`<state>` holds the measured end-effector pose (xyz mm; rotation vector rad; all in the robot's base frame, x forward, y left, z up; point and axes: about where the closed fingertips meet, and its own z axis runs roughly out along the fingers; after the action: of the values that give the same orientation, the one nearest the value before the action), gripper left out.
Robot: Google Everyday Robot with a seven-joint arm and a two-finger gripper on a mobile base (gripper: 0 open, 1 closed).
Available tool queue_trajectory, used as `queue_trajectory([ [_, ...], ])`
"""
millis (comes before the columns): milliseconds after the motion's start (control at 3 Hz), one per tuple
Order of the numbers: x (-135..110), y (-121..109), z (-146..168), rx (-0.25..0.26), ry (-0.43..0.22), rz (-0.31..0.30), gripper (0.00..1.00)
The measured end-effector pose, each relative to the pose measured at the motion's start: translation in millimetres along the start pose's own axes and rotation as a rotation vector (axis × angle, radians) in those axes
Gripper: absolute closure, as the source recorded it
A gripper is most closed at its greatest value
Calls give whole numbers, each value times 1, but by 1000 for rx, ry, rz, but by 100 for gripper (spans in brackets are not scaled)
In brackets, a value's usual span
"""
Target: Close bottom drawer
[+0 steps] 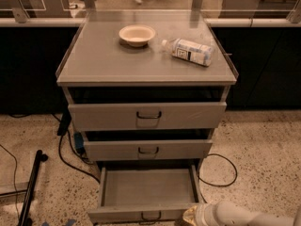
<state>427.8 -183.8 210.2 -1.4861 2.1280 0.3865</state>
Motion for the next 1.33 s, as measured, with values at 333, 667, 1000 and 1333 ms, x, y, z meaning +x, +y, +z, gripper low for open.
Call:
queue_trajectory([
  [333,8,-7,24,7,1,-1,100],
  [667,18,-16,53,14,10,6,98],
  [1000,18,-16,53,14,10,6,77],
  [1333,18,-16,53,14,10,6,54],
])
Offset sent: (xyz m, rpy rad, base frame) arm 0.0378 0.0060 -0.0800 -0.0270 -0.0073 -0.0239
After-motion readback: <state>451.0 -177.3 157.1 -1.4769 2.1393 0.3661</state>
